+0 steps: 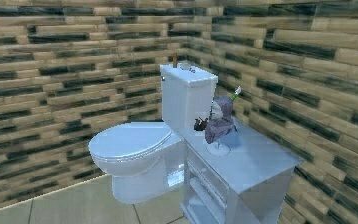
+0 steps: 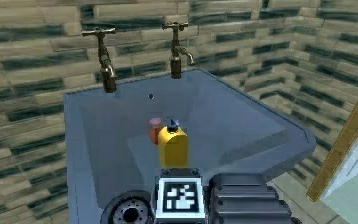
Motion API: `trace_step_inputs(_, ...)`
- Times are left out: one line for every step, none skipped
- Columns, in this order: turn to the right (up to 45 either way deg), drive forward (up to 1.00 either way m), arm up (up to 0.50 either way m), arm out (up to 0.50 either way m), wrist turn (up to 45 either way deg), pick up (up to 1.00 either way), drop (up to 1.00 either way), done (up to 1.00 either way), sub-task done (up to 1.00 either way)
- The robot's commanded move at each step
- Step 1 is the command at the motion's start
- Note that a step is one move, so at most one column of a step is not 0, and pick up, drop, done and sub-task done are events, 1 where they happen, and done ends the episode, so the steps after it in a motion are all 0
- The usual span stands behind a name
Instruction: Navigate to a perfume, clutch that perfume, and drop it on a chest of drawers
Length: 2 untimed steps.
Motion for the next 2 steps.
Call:
trace_step_inputs(0.0,0.0,0.0,0.38,0.0,0.0,0.0,0.0,0.0)
trace_step_inputs(0.0,0.0,0.0,0.0,45.0,0.0,0.0,0.0,0.0)
